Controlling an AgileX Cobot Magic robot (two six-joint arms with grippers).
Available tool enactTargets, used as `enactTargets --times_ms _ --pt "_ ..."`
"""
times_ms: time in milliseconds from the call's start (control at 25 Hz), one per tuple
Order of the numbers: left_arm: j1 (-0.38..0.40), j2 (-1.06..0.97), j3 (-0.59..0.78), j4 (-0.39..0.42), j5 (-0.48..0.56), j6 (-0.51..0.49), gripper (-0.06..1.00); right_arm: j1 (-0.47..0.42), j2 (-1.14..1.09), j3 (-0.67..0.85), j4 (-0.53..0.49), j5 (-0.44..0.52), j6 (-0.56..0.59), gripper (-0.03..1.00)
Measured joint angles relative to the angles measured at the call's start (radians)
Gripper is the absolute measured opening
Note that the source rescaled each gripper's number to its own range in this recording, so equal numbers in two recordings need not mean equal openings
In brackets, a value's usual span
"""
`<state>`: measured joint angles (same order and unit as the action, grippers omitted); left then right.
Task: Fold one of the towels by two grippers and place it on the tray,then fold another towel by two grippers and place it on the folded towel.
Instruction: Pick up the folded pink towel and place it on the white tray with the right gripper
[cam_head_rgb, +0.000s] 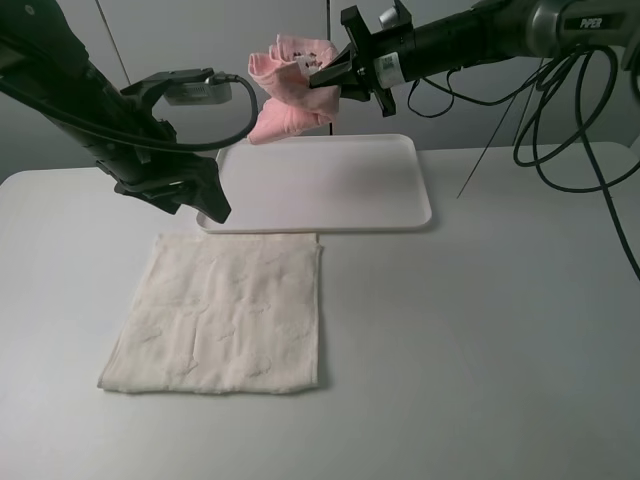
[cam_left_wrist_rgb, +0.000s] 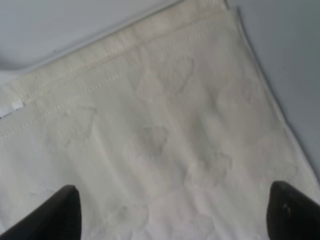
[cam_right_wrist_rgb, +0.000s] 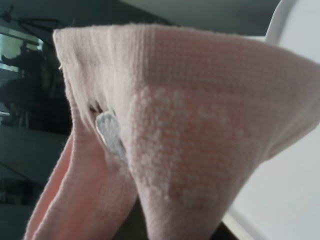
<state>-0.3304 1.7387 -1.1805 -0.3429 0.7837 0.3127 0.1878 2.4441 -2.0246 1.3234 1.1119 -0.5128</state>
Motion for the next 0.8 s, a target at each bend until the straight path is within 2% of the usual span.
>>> enactTargets --times_ms 240,560,640,720,800 --pt "0.000 0.000 0.000 -0.005 -0.013 0.002 0.96 0.000 0.156 -0.021 0.013 -0.064 -0.052 0.10" --pt "0.000 0.000 0.000 -0.005 -0.015 0.004 0.96 0.000 0.218 -0.021 -0.074 -0.155 -0.042 0.11" --pt "0.000 0.000 0.000 -0.005 -0.015 0.004 0.96 0.000 0.218 -0.023 -0.097 -0.171 -0.024 0.23" --pt "0.000 0.000 0.000 -0.005 -0.015 0.004 0.96 0.000 0.220 -0.023 -0.108 -0.176 -0.018 0.46" --pt "0.000 0.000 0.000 -0.005 -0.015 0.004 0.96 0.000 0.220 -0.023 -0.108 -0.174 -0.014 0.73"
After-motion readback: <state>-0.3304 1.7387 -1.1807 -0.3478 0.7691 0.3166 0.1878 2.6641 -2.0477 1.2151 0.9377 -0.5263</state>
